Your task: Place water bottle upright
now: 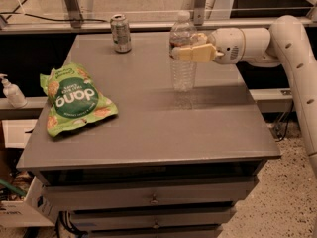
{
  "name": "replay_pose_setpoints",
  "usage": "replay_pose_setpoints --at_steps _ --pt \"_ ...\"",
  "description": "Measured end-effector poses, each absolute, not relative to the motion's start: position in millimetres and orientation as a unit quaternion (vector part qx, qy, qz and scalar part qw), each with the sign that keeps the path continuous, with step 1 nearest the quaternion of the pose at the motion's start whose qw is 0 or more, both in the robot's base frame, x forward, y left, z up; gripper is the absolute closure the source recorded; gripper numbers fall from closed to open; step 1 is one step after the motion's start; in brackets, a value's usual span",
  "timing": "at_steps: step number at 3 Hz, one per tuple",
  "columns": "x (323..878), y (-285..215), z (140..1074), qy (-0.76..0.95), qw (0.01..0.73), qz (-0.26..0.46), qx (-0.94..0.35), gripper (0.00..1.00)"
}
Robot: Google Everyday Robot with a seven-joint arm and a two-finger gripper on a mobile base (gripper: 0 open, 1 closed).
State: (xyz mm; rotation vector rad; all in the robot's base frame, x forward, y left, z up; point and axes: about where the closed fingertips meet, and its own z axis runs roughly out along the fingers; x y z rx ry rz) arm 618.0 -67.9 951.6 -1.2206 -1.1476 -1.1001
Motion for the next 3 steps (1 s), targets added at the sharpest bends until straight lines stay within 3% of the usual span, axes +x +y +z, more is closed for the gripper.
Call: replay_pose_setpoints --at_steps 3 --pt "606.3 -69.5 936.0 -0.526 0.531 -0.463 -0.477 1.00"
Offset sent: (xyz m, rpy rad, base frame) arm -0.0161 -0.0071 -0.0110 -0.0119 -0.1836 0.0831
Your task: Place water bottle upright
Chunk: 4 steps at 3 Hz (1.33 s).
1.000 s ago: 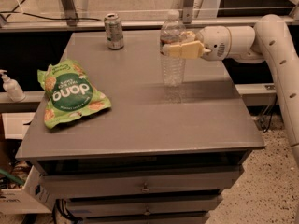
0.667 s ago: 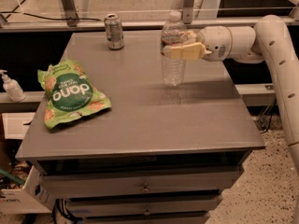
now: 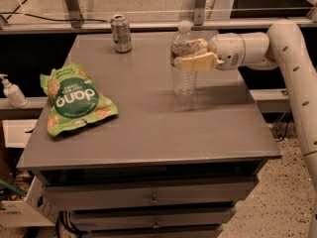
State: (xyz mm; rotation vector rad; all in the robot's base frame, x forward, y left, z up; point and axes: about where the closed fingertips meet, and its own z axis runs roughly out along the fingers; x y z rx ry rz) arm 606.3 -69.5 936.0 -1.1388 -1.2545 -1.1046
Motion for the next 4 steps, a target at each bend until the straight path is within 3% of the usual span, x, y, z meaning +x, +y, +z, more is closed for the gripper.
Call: replay_pose_setpoints --at_steps 2,4 --pt "606.8 -73.5 914.5 -0.522 0.548 -0.454 -0.470 1.00" --pt "604.3 -78.9 910.0 -0.528 0.558 -0.446 -0.460 0.59"
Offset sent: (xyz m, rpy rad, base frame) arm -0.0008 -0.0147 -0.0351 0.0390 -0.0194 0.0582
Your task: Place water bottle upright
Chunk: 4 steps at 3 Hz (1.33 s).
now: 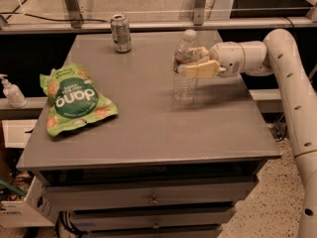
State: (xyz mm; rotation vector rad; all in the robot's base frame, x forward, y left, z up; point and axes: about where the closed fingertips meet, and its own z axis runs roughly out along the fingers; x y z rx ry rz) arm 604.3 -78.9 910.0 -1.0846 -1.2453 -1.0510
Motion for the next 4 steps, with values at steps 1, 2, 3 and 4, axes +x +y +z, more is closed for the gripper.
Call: replay_pose_setpoints --at_steps 1,2,3,4 --pt "604.0 -79.6 910.3 -0.528 0.559 -0.445 -0.459 0.36" --pt "604.0 -79.6 910.5 -0.528 0.559 -0.445 -0.459 0.12" --pt "603.0 -82.6 913.4 -0.531 0.561 -0.441 -0.457 0.00" --pt "602.7 -85.3 916.2 -0.532 0.561 -0.440 -0.457 0.00"
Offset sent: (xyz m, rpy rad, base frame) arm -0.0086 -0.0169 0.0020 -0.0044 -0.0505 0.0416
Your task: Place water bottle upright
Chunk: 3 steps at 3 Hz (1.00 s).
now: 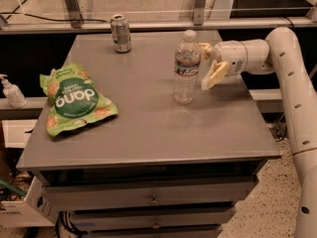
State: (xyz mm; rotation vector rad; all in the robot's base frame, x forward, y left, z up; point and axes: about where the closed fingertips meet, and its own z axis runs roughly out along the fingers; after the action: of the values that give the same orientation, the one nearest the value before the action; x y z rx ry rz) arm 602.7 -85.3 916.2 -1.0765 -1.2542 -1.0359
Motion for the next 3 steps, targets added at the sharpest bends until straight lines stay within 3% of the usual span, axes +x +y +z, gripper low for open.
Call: replay_pose_setpoints --at_steps 3 --pt "581.1 -166.9 971.6 -0.516 0.495 -0.485 -0.504 0.00"
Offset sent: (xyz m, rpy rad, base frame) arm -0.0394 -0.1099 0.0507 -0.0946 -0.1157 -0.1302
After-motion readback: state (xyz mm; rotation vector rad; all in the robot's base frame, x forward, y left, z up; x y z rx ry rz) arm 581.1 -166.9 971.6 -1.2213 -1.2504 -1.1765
